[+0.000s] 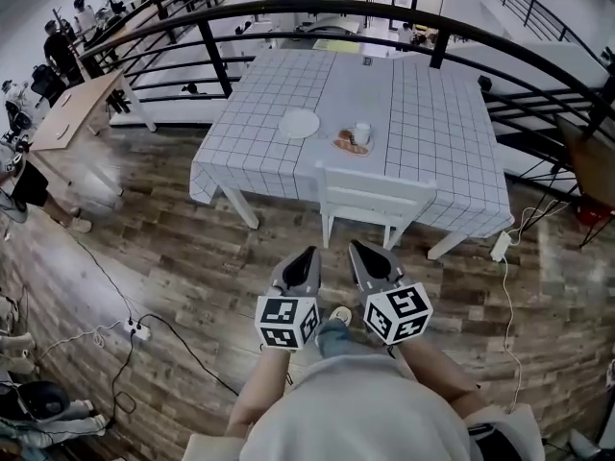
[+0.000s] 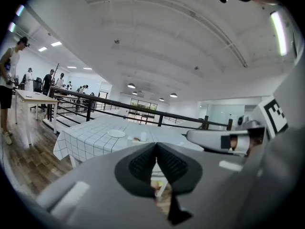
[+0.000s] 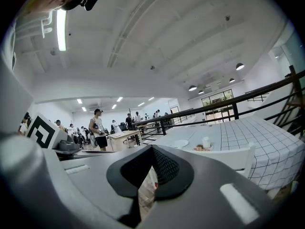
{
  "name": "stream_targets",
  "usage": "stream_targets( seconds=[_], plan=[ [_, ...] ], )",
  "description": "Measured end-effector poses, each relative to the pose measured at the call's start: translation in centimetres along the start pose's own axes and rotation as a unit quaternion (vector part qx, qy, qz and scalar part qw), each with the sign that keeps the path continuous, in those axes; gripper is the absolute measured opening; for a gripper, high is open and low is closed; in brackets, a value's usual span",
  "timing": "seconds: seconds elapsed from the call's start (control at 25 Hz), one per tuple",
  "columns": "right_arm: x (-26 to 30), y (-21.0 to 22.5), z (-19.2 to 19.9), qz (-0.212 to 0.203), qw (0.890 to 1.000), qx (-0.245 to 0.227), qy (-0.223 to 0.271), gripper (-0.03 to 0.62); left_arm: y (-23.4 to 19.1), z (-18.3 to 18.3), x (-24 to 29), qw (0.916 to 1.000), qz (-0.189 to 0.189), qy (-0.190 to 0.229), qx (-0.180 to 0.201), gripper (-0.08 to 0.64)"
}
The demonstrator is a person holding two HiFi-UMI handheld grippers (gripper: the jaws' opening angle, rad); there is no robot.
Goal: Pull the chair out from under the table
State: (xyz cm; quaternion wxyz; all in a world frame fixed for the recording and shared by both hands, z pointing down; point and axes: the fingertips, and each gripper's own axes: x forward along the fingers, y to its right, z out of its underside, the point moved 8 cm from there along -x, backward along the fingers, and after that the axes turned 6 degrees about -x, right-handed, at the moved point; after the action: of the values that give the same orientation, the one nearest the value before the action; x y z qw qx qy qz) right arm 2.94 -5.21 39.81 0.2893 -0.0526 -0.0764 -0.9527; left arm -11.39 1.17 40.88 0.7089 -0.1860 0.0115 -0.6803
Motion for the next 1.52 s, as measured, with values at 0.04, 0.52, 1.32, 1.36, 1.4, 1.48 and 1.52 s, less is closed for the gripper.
stream_targets(
  seconds=[0.04,0.52,1.32,1.36,1.4,1.48,1.52],
  plan=[
    [0.5,0.3,-0.1,0.003,1.000,0.001,-0.001,-0.002,-0.3,-0.2,0.7,1.0000,0.002,-0.003,0.001,0.009],
    [6.2,4.9,-1.3,0.032,0.999,0.015,-0.009,-0.002,-3.1,-3.4,7.7,0.9994,0.031,-0.015,0.001,0.009],
    [11.4,12.7,-1.2,0.073,0.997,0.031,-0.021,-0.002,-4.6,-5.2,18.7,0.9937,0.098,-0.047,0.027,0.009],
    [11.5,13.0,-1.2,0.075,0.996,0.030,-0.023,-0.002,-4.5,-5.2,19.2,0.9935,0.099,-0.048,0.027,0.009],
    [11.5,13.4,-1.2,0.078,0.996,0.027,-0.026,-0.002,-4.5,-5.3,19.5,0.9933,0.100,-0.049,0.028,0.009],
    [11.6,14.0,-1.2,0.082,0.996,0.022,-0.031,-0.002,-4.3,-5.3,20.2,0.9928,0.102,-0.054,0.033,0.009],
    [11.5,14.3,-1.2,0.085,0.996,0.021,-0.033,-0.002,-4.1,-5.2,20.5,0.9924,0.103,-0.057,0.035,0.009]
  ],
)
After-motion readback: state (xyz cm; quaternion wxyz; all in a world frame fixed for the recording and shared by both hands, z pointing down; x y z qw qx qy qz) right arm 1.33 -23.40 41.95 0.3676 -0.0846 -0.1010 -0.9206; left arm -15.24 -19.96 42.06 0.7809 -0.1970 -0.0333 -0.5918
